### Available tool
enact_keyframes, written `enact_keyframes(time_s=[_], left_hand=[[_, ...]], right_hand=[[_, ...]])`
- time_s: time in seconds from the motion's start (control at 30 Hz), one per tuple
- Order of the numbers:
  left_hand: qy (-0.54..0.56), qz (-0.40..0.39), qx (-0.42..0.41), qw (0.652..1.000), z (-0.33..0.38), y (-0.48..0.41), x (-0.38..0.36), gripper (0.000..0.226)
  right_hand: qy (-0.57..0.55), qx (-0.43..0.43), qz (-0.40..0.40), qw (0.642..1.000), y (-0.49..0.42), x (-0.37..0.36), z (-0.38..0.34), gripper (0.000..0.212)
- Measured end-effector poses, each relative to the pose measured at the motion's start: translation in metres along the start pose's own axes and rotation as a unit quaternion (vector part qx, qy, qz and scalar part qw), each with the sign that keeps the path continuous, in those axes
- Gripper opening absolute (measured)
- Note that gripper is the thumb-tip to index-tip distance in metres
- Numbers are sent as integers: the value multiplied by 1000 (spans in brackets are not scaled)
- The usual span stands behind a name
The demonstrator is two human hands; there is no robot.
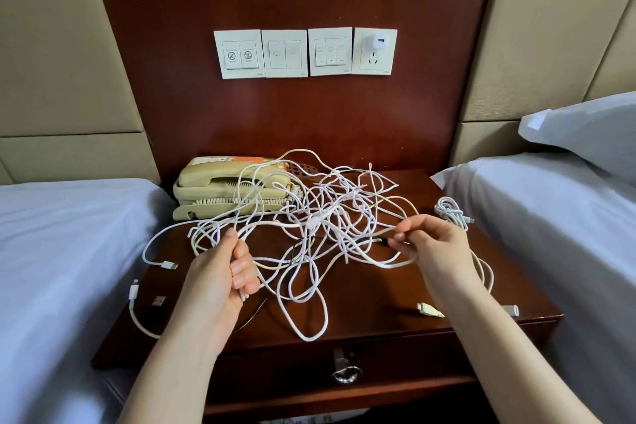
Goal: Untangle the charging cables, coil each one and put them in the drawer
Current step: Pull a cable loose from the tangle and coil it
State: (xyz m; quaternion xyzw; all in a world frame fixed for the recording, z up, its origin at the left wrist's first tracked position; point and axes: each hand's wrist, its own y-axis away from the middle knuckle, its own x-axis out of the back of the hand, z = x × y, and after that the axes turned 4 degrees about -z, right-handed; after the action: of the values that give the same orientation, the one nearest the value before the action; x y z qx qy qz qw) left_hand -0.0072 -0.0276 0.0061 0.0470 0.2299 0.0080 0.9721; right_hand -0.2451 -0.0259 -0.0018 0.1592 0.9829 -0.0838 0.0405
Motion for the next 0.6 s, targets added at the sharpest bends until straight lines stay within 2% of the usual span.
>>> enact_keyframes(time_s=[0.1,0.17,0.23,0.3,0.37,0.43,0.5,0.6], left_hand=[[-37,-51,14,998,0,8,-1,59],[-54,-88,21,994,0,12,-3,58],[-71,-120,20,990,-1,15,-4,49],[-90,-149,17,985,-2,17,-6,44],[-103,-175,17,979,-3,19,-8,41],[-122,-193,17,973,-4,20,-9,40],[-140,-195,15,971,-6,22,-11,39],[-146,-192,11,971,-7,22,-11,41]], right_hand=[[170,66,-62,981,5,-1,1,38],[277,101,-144,945,11,-6,1,30],[369,156,-174,900,16,-10,2,24],[355,189,-168,900,20,-14,-2,29],[273,204,-166,926,25,-16,-11,31],[198,196,-203,939,30,-20,-17,23],[186,188,-269,926,34,-23,-16,18],[233,204,-332,891,36,-27,-11,16]])
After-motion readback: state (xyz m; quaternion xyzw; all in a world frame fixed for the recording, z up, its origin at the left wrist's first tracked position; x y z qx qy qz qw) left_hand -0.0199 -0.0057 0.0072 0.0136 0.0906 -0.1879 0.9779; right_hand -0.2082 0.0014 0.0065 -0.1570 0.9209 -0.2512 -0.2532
